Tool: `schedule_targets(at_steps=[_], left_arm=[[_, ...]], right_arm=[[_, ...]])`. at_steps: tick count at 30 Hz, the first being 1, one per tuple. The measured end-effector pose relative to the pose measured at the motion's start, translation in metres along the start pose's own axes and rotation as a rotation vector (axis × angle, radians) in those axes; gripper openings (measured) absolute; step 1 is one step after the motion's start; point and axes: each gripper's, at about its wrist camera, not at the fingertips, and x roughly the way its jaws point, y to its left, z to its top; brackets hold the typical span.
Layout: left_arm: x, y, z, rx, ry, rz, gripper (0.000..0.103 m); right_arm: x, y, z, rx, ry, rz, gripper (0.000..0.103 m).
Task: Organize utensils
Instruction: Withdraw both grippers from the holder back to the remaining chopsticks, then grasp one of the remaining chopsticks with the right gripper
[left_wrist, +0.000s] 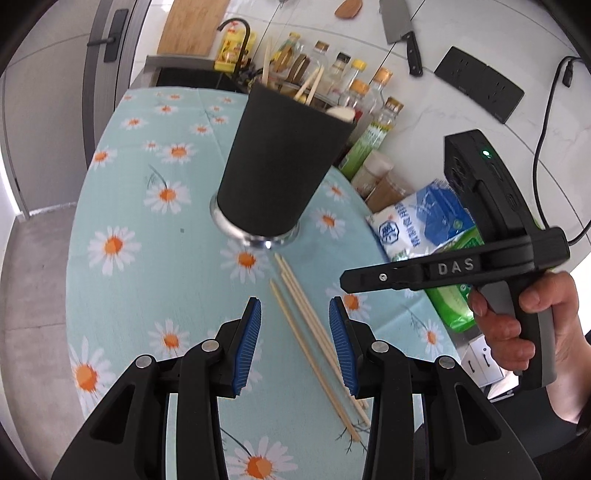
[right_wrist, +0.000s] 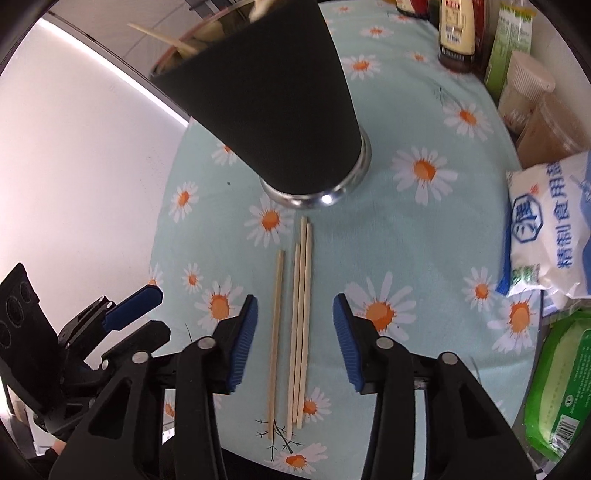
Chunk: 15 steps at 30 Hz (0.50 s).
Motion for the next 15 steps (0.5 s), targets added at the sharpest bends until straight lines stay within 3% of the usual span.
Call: schedule_targets(at_steps=[15], left_arm=[[0.013,0.007,-0.025,-0.063,0.049,-0.001,0.037]], right_arm=[[0.042,-0.005,0.006,0.004,0.144,-0.082,0.022]])
